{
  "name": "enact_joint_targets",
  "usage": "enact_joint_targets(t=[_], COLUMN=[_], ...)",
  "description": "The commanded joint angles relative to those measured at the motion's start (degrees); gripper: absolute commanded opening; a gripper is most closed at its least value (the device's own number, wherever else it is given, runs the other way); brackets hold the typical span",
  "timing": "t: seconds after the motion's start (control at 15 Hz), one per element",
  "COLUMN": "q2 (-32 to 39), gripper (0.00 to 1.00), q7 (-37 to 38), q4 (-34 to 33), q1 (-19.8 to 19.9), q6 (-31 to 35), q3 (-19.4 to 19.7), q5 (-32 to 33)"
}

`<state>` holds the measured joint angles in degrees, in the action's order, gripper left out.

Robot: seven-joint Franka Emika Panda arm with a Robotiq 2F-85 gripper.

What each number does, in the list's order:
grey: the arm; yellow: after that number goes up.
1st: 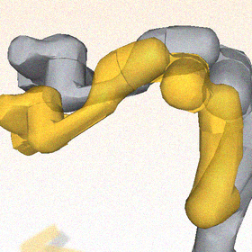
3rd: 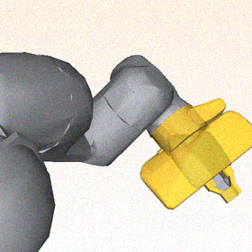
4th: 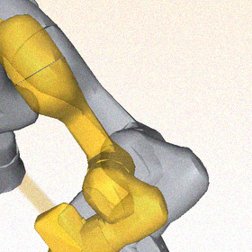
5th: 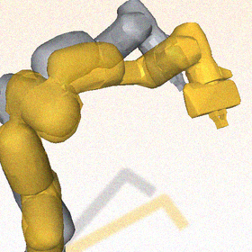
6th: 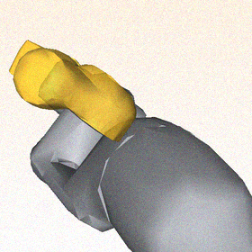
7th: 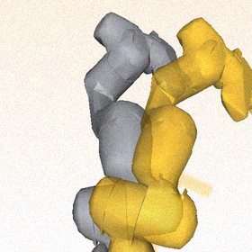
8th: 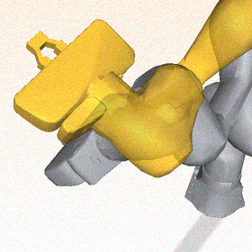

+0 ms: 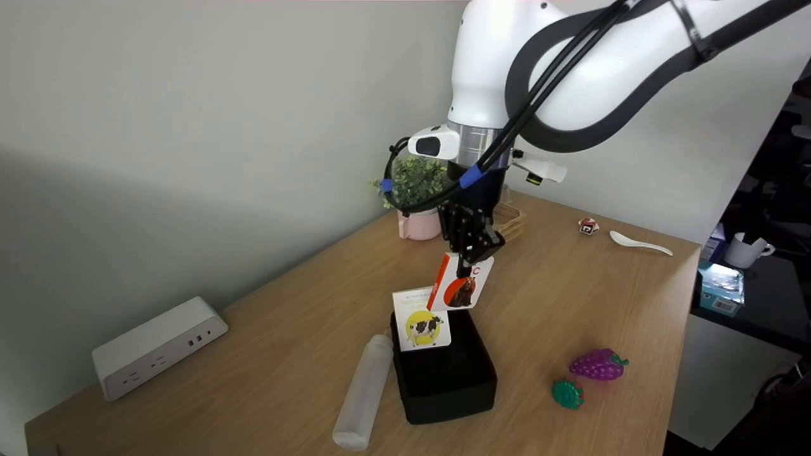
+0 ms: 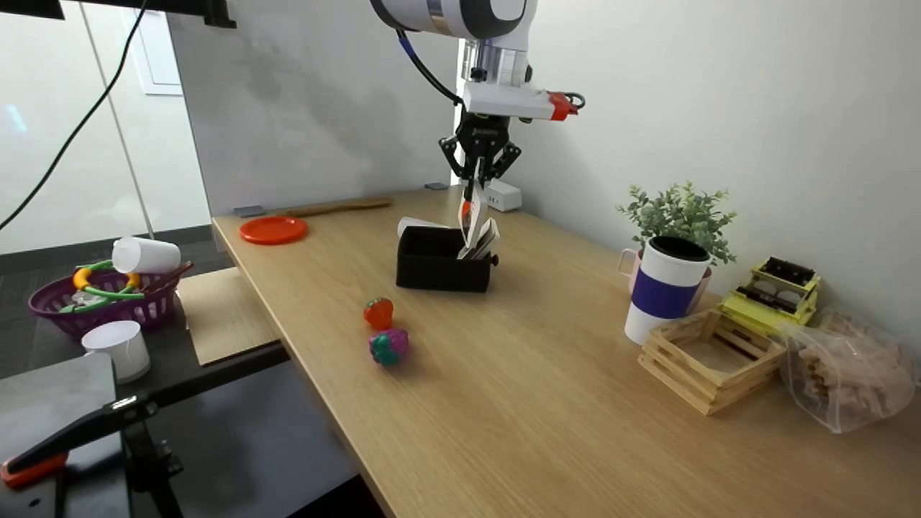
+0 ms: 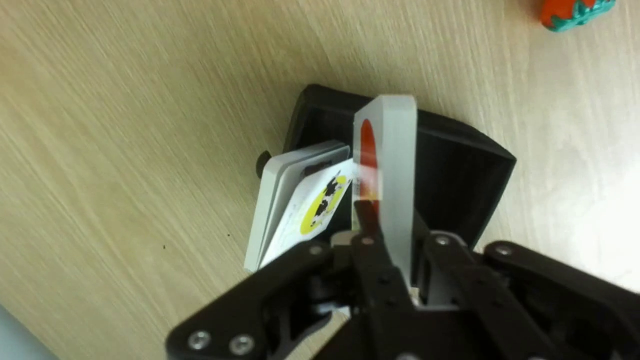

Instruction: Put the yellow and orange books in the black box

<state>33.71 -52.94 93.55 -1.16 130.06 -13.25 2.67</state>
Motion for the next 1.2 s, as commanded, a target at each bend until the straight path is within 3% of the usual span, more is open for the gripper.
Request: enact_joint_targets(t=[0.0, 0.33, 1.13], q2=[2.23, 4.4, 16.85], gripper=[0.04, 0.04, 0.04], q7=[-6.98, -10.7, -6.04], q4=[-3.71, -6.9, -19.68], q1=[1.15, 0.54, -0.6], q6=[-3.15, -6.18, -15.24], q3=[-2.08, -2.53, -0.78], q5=[-3.67, -6.47, -7.54])
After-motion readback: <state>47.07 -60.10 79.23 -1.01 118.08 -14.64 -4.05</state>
